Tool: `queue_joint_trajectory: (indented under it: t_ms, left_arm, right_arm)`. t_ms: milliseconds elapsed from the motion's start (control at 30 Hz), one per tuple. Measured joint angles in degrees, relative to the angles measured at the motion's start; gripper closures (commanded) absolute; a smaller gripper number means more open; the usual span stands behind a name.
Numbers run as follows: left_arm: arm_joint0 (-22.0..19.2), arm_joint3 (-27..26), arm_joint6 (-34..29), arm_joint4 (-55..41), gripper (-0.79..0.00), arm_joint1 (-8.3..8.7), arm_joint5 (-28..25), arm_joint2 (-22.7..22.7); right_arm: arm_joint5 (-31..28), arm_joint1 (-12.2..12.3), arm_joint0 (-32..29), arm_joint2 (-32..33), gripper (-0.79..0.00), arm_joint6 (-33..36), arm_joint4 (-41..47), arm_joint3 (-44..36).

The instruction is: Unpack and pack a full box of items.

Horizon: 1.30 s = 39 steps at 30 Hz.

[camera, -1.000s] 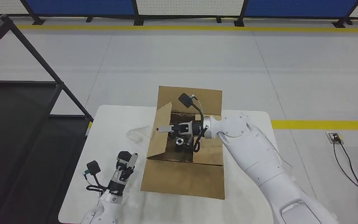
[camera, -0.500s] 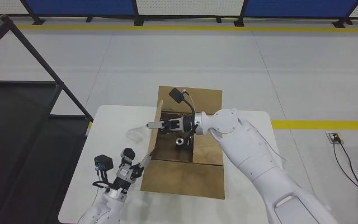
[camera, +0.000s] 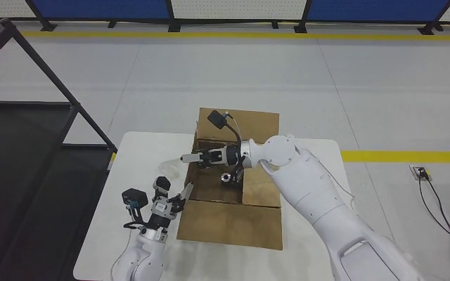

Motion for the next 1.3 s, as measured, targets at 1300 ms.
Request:
queue_joint_trajectory:
  t_ms: [1300]
  left_arm:
    - [-0.5,5.1,-0.1,-15.4,-0.785,0.34,1.6,-7.4]
  right_arm:
    - [8.2,7.2,-7.1,9.7,-0.785,-1.2,-7.0,-6.3]
